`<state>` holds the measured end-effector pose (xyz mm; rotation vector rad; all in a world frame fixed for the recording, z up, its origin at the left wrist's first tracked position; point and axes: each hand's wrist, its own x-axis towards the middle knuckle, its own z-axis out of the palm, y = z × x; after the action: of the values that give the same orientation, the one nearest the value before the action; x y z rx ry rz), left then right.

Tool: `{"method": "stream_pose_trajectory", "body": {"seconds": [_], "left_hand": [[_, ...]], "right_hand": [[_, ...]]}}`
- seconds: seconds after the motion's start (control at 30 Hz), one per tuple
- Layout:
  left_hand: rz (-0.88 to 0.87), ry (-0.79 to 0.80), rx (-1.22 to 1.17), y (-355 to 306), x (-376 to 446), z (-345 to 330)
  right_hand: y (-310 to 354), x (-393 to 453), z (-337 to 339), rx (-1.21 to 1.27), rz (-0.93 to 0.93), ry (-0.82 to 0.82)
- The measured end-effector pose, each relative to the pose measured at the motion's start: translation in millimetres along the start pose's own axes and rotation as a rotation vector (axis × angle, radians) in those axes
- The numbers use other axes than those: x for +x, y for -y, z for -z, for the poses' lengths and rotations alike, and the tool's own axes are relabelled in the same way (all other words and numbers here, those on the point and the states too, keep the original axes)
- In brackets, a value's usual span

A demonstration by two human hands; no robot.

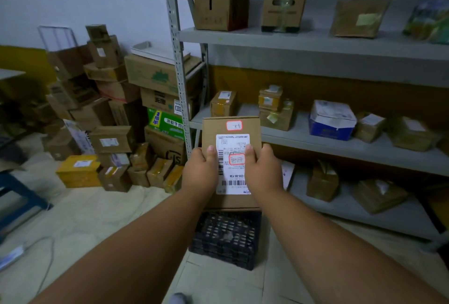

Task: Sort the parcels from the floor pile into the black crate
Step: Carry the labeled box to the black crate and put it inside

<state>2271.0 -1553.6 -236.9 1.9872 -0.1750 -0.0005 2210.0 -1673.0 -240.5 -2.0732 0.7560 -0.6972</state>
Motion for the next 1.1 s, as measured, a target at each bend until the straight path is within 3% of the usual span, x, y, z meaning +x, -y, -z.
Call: {"method": "stream_pose_trajectory", "body": {"seconds": [0.1, 0.3, 0.47, 0.57, 0.67, 0.73, 0.8, 0.9, 1.1], "left_hand": [[0.013, 0.093, -0.031, 19, 59, -13], [0.203, 0.326, -0.424, 46, 217, -37], [0.229, 0.564, -0.284, 81, 303, -52], [0.306, 0.453, -0.312, 100, 339, -71], [0.415, 0.283, -0.347, 128, 357, -98], [0.477, 0.202, -0.331, 158, 360, -116], [0.517, 0.155, -0.307, 192, 357, -133], [0.536, 0.136, -0.134, 256, 346, -155], [0.383, 0.289, 0.607, 393, 338, -209]], "right_hand": [[-10, 45, -33, -0.029, -0.034, 0.003], [-30, 129, -108, -0.261, -0.003, 0.127], [-36, 176, -163, -0.383, -0.123, 0.155], [-46, 201, -183, -0.452, -0.213, 0.133], [-72, 214, -204, -0.504, -0.323, -0.01], [-99, 214, -225, -0.284, -0.506, -0.08], [-131, 210, -255, -0.033, -0.714, -0.032], [-185, 199, -305, 0.08, -0.901, 0.016], [-306, 194, -386, -0.154, -0.842, 0.114]]}}
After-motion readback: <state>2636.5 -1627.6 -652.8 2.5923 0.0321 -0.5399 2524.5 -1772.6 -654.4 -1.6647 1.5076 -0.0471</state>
